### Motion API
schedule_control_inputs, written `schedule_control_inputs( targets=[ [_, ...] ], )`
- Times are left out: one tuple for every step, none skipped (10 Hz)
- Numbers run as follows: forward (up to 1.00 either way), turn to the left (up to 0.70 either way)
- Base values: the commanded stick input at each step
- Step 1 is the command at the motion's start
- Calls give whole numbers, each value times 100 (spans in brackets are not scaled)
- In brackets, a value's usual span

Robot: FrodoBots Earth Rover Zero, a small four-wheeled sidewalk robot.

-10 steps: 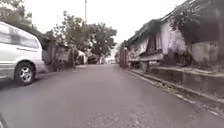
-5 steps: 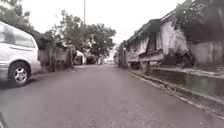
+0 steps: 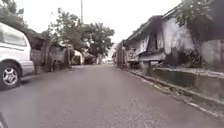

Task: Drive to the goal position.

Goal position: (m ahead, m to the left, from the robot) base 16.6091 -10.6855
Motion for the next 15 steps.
schedule_control_inputs(
  targets=[
    [70,0],
    [70,0],
    [70,0],
    [70,0],
    [70,0],
    [70,0],
    [70,0],
    [70,0],
    [70,0],
    [70,0],
    [70,0],
    [70,35],
    [70,31],
    [70,20],
    [70,9]
  ],
)
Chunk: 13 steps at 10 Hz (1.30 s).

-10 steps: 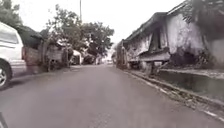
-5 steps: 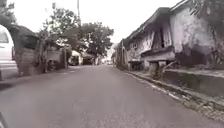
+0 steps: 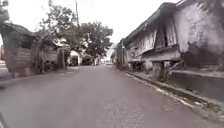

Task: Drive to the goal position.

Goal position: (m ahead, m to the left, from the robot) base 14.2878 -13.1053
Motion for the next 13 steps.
schedule_control_inputs(
  targets=[
    [70,0],
    [70,0],
    [70,0],
    [70,0],
    [70,0],
    [70,0],
    [70,0],
    [70,0],
    [70,0],
    [70,0],
    [70,0],
    [70,0],
    [70,0]
  ],
)
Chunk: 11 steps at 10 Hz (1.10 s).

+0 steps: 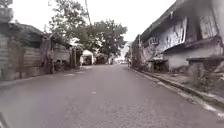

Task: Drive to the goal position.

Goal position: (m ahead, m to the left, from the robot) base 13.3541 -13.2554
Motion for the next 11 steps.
schedule_control_inputs(
  targets=[
    [70,0],
    [70,0],
    [70,0],
    [70,0],
    [70,0],
    [70,0],
    [70,0],
    [70,0],
    [70,0],
    [70,0],
    [70,0]
  ],
)
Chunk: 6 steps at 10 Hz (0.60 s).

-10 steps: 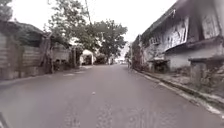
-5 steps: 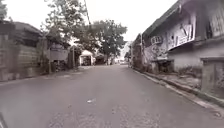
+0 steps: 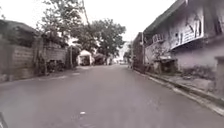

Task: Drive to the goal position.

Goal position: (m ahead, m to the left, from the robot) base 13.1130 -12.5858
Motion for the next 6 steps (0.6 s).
schedule_control_inputs(
  targets=[
    [70,0],
    [70,0],
    [70,0],
    [70,0],
    [70,0],
    [70,0]
  ],
)
